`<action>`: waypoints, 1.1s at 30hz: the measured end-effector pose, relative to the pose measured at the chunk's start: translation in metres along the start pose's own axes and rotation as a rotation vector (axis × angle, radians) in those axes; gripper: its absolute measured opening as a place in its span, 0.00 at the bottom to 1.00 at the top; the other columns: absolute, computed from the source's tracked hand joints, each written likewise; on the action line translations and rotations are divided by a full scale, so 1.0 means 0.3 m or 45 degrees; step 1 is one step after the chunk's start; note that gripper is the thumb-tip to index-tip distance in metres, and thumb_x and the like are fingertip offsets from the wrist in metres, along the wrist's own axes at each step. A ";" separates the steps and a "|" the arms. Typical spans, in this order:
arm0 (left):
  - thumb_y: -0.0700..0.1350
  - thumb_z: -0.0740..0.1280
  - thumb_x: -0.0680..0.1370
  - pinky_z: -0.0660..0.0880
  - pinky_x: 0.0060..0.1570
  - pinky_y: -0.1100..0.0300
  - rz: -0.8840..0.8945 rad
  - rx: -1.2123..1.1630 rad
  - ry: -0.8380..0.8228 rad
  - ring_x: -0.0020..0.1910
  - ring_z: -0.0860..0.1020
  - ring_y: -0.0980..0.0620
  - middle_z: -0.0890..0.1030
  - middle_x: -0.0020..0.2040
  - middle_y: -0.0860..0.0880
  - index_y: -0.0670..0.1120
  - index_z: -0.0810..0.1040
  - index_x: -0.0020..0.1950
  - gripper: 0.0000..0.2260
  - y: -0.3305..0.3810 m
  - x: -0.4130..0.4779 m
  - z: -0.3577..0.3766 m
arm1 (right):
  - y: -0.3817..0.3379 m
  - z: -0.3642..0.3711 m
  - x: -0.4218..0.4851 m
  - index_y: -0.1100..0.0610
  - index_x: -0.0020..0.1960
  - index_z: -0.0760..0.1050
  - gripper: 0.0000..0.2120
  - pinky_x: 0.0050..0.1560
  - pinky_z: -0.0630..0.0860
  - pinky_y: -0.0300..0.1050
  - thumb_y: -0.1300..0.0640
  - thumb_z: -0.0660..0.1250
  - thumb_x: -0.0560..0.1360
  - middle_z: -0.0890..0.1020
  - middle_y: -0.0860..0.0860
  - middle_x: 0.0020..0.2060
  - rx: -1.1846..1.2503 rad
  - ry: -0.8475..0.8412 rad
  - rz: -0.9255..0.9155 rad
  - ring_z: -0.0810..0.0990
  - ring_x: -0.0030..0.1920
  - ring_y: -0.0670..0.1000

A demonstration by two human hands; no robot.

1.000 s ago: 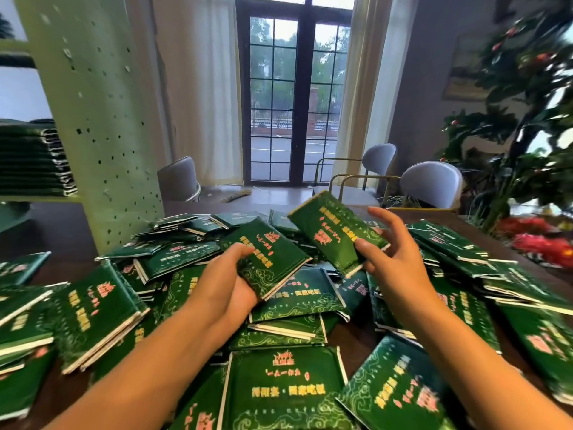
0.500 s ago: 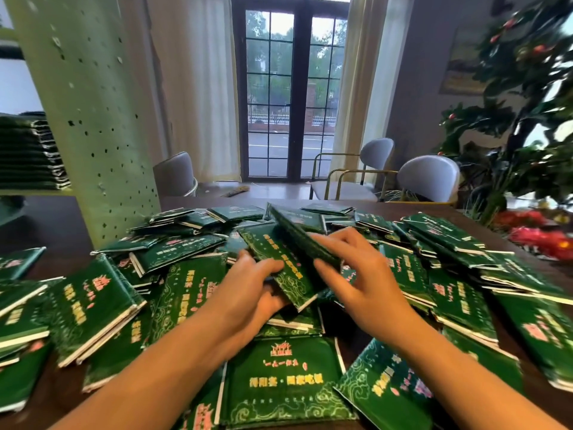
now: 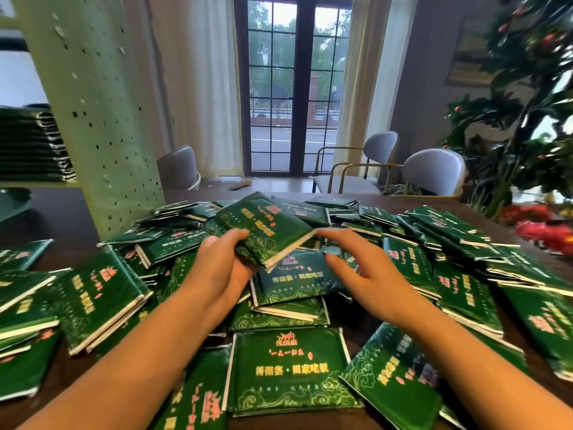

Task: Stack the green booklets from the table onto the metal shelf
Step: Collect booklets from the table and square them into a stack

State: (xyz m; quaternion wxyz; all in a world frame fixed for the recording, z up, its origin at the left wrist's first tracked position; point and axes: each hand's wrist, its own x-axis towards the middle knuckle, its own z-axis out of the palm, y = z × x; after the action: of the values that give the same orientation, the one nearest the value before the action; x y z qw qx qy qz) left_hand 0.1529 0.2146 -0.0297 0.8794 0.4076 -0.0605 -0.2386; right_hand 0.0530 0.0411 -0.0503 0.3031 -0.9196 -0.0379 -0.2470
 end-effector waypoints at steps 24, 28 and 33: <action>0.44 0.60 0.81 0.80 0.30 0.52 -0.156 0.169 0.024 0.40 0.82 0.44 0.83 0.44 0.40 0.41 0.75 0.57 0.10 0.002 -0.028 -0.008 | -0.014 -0.059 0.008 0.54 0.55 0.70 0.10 0.34 0.76 0.36 0.63 0.65 0.76 0.82 0.55 0.39 0.758 0.341 0.474 0.82 0.35 0.46; 0.39 0.60 0.81 0.79 0.35 0.50 -0.137 0.265 0.036 0.44 0.81 0.41 0.81 0.52 0.36 0.39 0.70 0.64 0.12 -0.004 -0.038 -0.001 | -0.043 -0.058 0.008 0.51 0.56 0.75 0.13 0.30 0.72 0.32 0.66 0.63 0.77 0.82 0.47 0.38 1.031 0.313 0.432 0.81 0.36 0.43; 0.39 0.61 0.80 0.78 0.41 0.49 -0.112 0.317 0.000 0.48 0.81 0.41 0.80 0.54 0.37 0.40 0.67 0.68 0.16 -0.009 -0.039 0.004 | -0.056 -0.051 0.005 0.51 0.49 0.80 0.12 0.31 0.71 0.30 0.66 0.63 0.76 0.82 0.47 0.43 1.161 0.391 0.372 0.80 0.40 0.45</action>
State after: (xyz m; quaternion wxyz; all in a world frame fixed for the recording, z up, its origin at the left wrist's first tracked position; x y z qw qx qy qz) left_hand 0.1414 0.2179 -0.0298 0.8105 0.5160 -0.0717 -0.2676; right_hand 0.0440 0.0457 -0.0299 0.7076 -0.6423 0.0320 -0.2927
